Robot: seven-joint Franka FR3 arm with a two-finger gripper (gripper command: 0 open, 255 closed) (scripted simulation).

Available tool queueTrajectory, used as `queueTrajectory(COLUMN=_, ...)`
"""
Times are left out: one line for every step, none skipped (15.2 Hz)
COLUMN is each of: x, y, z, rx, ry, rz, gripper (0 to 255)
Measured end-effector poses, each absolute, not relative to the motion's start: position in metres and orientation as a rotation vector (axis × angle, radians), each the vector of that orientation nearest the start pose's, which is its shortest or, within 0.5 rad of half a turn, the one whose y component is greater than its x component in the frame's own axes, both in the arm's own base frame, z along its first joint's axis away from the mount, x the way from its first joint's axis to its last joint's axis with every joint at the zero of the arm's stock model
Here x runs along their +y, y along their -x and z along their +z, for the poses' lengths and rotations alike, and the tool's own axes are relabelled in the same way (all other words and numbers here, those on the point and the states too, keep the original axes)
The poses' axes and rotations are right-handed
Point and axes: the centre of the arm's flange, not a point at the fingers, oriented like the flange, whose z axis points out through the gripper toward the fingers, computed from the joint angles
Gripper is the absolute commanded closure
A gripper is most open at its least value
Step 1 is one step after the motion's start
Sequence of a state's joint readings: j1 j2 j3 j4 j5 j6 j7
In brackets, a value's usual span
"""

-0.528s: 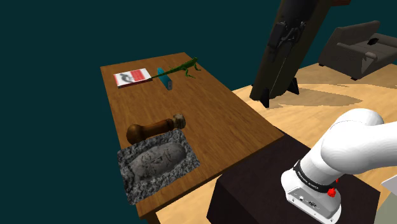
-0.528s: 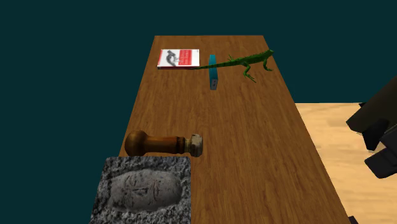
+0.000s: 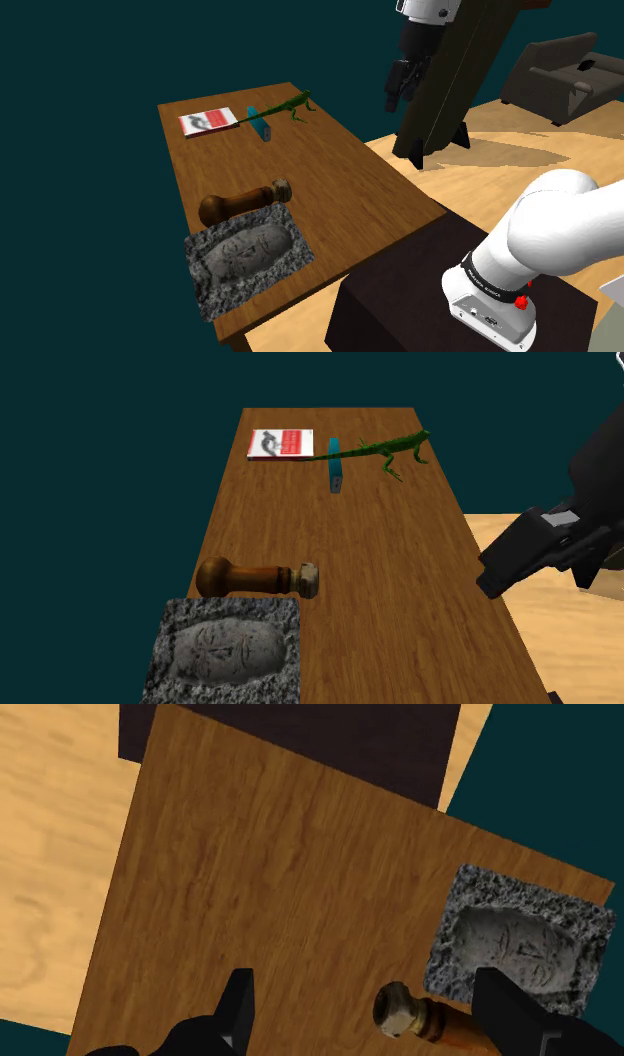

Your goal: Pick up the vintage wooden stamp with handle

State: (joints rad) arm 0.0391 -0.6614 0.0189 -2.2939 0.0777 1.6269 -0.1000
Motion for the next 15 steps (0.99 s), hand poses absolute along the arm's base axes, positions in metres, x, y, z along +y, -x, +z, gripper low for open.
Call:
queueTrajectory(x=0.035, y=-0.356, z=0.577, rx=-0.275, ry=3.067, rz=0.003, gripper=0)
queueTrajectory(x=0.041, y=-0.364, z=0.571, rx=-0.321, ry=3.067, rz=-0.001, gripper=0)
queueTrajectory(x=0.045, y=-0.374, z=0.562, rx=-0.367, ry=3.067, rz=-0.004, gripper=0)
queueTrajectory(x=0.05, y=-0.382, z=0.553, rx=-0.413, ry=3.065, rz=-0.008, gripper=0)
queueTrajectory(x=0.054, y=-0.391, z=0.548, rx=-0.46, ry=3.063, rz=-0.012, gripper=0)
queueTrajectory(x=0.064, y=-0.399, z=0.539, rx=-0.506, ry=3.061, rz=-0.015, gripper=0)
queueTrajectory(x=0.069, y=-0.407, z=0.531, rx=-0.552, ry=3.057, rz=-0.019, gripper=0)
queueTrajectory(x=0.076, y=-0.417, z=0.523, rx=-0.599, ry=3.053, rz=-0.024, gripper=0)
queueTrajectory(x=0.082, y=-0.425, z=0.518, rx=-0.645, ry=3.048, rz=-0.027, gripper=0)
queueTrajectory(x=0.089, y=-0.432, z=0.507, rx=-0.691, ry=3.042, rz=-0.03, gripper=0)
queueTrajectory(x=0.094, y=-0.443, z=0.502, rx=-0.737, ry=3.036, rz=-0.034, gripper=0)
queueTrajectory(x=0.104, y=-0.45, z=0.494, rx=-0.783, ry=3.029, rz=-0.038, gripper=0)
queueTrajectory(x=0.11, y=-0.46, z=0.486, rx=-0.83, ry=3.021, rz=-0.042, gripper=0)
queueTrajectory(x=0.118, y=-0.466, z=0.479, rx=-0.876, ry=3.013, rz=-0.046, gripper=0)
queueTrajectory(x=0.125, y=-0.471, z=0.47, rx=-0.922, ry=3.004, rz=-0.049, gripper=0)
